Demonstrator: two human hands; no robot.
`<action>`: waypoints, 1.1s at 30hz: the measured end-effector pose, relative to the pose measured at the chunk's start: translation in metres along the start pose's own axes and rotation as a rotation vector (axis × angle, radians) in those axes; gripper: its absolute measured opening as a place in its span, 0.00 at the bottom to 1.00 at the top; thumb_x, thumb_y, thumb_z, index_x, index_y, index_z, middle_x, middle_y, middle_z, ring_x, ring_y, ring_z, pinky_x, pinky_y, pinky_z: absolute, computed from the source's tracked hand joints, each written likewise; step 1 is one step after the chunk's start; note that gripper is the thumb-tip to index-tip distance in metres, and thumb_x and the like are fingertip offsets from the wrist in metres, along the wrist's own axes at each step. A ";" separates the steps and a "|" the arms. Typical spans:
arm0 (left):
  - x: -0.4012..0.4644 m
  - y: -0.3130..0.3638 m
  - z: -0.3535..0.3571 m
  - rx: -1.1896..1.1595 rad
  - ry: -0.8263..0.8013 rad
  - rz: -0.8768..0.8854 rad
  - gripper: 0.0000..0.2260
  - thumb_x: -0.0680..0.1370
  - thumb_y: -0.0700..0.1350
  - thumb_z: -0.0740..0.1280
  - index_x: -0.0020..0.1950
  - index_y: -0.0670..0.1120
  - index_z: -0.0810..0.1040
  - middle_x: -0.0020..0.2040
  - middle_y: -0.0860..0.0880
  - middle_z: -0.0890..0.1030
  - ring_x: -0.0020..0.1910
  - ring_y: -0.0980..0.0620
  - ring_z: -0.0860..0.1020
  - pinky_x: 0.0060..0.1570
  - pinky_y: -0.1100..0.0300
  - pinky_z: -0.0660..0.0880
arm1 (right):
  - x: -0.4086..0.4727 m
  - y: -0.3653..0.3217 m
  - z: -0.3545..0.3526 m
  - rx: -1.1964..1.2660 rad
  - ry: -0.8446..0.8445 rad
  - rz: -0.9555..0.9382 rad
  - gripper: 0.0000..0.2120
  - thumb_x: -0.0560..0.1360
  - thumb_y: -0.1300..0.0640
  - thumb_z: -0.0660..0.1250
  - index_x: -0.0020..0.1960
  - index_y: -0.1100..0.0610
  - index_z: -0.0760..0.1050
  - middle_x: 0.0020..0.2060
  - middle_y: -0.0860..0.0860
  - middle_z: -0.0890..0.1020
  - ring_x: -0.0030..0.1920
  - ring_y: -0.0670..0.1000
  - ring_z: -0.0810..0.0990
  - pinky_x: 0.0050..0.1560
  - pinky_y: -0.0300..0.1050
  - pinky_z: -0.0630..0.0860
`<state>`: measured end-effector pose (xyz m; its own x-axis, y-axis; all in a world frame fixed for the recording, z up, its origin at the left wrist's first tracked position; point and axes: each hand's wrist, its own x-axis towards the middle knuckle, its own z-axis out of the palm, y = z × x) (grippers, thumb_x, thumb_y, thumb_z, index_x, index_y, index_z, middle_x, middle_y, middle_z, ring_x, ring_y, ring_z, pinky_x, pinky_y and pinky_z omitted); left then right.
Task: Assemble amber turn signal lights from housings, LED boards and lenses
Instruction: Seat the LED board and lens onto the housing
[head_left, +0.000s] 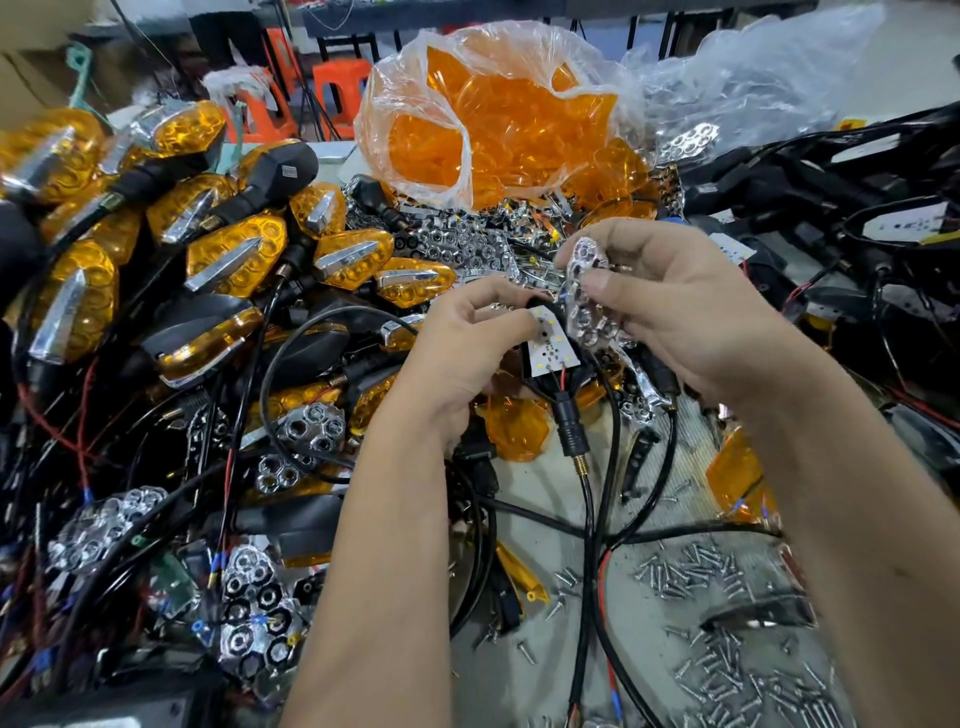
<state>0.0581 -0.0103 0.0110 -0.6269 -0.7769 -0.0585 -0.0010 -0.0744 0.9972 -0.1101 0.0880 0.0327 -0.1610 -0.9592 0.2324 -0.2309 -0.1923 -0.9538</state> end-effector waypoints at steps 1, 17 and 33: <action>0.000 -0.001 -0.001 0.004 0.000 -0.005 0.16 0.76 0.34 0.71 0.35 0.54 0.83 0.35 0.52 0.84 0.31 0.55 0.82 0.26 0.58 0.78 | 0.001 0.000 -0.002 -0.023 -0.025 -0.036 0.09 0.82 0.66 0.66 0.55 0.56 0.83 0.43 0.49 0.83 0.41 0.47 0.79 0.44 0.40 0.77; 0.004 -0.005 -0.004 0.003 -0.045 -0.053 0.17 0.81 0.39 0.69 0.35 0.55 0.83 0.36 0.49 0.84 0.34 0.50 0.84 0.31 0.54 0.82 | 0.002 -0.002 0.007 -0.222 -0.087 -0.063 0.09 0.72 0.62 0.79 0.52 0.55 0.86 0.43 0.61 0.84 0.39 0.73 0.80 0.47 0.70 0.79; 0.005 -0.008 -0.006 -0.122 -0.040 -0.075 0.11 0.79 0.33 0.67 0.43 0.48 0.79 0.38 0.46 0.83 0.34 0.48 0.82 0.31 0.52 0.83 | 0.006 0.005 0.009 -0.327 -0.069 -0.074 0.09 0.74 0.60 0.78 0.50 0.53 0.80 0.45 0.50 0.81 0.47 0.57 0.79 0.46 0.48 0.80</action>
<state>0.0597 -0.0172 0.0028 -0.6592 -0.7410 -0.1282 0.0442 -0.2084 0.9770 -0.1038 0.0797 0.0278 -0.0692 -0.9590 0.2749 -0.5369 -0.1964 -0.8204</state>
